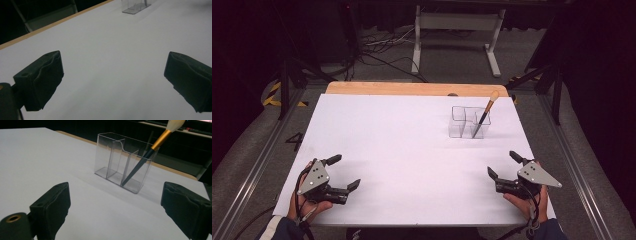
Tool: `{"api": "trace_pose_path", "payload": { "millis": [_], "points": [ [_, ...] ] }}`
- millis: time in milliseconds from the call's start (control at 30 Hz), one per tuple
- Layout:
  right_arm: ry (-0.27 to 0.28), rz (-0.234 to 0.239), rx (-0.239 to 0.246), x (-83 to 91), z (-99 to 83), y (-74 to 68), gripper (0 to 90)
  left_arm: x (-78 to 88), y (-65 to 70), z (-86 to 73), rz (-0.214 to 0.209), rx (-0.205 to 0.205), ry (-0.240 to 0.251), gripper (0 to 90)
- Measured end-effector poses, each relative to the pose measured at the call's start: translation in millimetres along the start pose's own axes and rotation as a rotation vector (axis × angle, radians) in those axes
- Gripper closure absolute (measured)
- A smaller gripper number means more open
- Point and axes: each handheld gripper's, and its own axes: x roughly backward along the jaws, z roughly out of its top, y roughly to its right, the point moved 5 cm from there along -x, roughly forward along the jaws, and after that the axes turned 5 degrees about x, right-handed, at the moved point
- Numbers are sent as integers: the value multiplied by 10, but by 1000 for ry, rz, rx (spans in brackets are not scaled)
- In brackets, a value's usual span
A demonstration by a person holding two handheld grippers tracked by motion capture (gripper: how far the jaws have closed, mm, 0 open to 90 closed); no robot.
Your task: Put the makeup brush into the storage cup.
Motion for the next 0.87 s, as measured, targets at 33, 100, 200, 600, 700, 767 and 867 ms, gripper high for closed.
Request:
{"api": "trace_pose_path", "payload": {
  "millis": [33, 100, 200, 600, 700, 767, 867],
  "points": [
    [3, 13, -14, -4, 3, -3, 99, -3, 3, -2, -2, 0, -3, 31],
    [2, 39, -38, -6, 6, -8, 93, -7, 11, -5, -3, -4, -7, 31],
    [1, 37, -39, -1, 6, -5, 93, -1, 20, -4, -4, -13, -12, 31],
    [-3, 17, -37, 76, -23, 13, 90, -122, 29, 26, -19, -24, -22, 31],
    [-3, 5, -41, 113, -30, 30, 88, -147, 22, 28, -21, -25, -27, 31],
    [-3, -4, -53, 137, -39, 50, 86, -149, 20, 25, -23, -19, -24, 31],
    [-3, -5, -59, 138, -36, 50, 86, -137, 8, 25, -17, -11, -22, 31]
  ]
}}
